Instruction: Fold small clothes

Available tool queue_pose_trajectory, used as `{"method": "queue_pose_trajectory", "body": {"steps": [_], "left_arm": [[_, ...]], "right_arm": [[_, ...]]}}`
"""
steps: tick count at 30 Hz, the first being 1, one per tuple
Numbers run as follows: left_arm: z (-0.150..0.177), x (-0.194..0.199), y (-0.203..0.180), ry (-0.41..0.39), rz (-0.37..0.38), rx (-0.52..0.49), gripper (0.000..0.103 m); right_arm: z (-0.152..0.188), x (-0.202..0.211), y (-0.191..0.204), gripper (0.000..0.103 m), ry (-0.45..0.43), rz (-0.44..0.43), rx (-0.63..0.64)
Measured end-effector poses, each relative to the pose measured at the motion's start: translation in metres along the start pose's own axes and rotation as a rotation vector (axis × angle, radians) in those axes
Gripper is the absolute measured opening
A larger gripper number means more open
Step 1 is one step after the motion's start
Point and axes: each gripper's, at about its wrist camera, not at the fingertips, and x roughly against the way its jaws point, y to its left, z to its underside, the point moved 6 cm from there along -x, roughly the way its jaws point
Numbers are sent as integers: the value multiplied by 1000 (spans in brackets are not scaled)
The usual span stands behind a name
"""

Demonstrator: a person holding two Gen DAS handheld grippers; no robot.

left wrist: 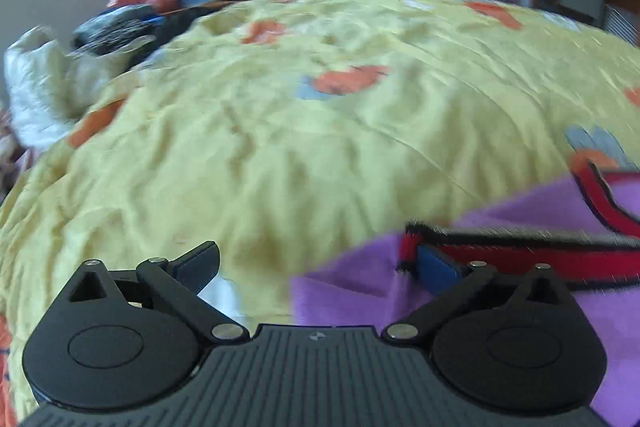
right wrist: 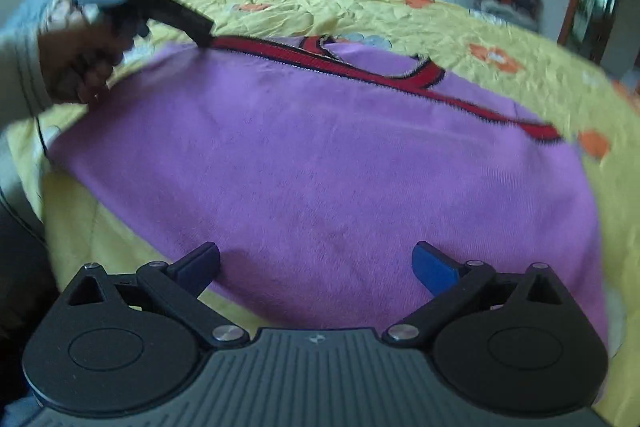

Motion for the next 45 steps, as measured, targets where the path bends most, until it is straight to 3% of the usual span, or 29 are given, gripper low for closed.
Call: {"method": "queue_pose_trajectory", "body": {"steps": [2,3,5,7,9,10,11,13,14,15,18,22,25,28,30,31,33,36,38,43,45], "left_arm": [[-3,12,17,-3,-71,42,85],[-4,21,22,-6,-55,76,87],[-8,45,17,-47,125,125,94],[-9,62,-6,-64,274,102,96],[-8,66,-36,-33,416,68,97],[-7,64,-50,-22,444,37,97],[-5,57,-63,-12,421,-20,97],[1,29,-76,55,328,-96,99],[8,13,-77,97,298,-98,103],[7,9,-74,45,290,-105,103],[7,-2,-49,70,258,-12,103],[25,10,-34,17,229,-5,103],[25,14,-26,12,229,40,103],[18,29,-25,15,208,30,103],[18,45,-24,1,253,50,103],[16,52,-26,-20,289,58,103],[15,48,-32,-9,288,48,103],[20,24,-41,63,231,14,102],[22,24,-42,50,207,13,102],[24,29,-50,47,167,7,103],[25,27,-51,48,155,16,103]], "right_arm": [[-8,0,3,103,-27,-33,-19],[-14,-1,5,103,-45,-59,-45],[-27,-8,7,103,-81,-120,-127],[-44,-22,12,103,-106,-170,-224],[-60,-40,22,103,-99,-155,-255],[-68,-48,27,103,-108,-144,-244],[-74,-56,32,103,-120,-120,-231],[-76,-76,42,103,-42,-57,-202],[-76,-77,51,103,-35,-23,-127],[-72,-77,60,103,-11,-13,-56],[-56,-61,63,103,7,-46,65],[-60,-47,3,103,-64,49,11],[-70,-60,-59,103,-32,97,-110],[-70,-70,-118,103,-29,46,-260],[-69,-82,-146,103,-13,3,-307],[-72,-86,-155,103,-24,22,-278],[-75,-93,-172,103,22,180,-241],[-80,-87,-181,103,41,193,-265],[-85,-64,-167,103,-32,235,-212],[-75,-68,-137,103,-17,109,-181],[-69,-83,-146,103,24,195,-167]]}}
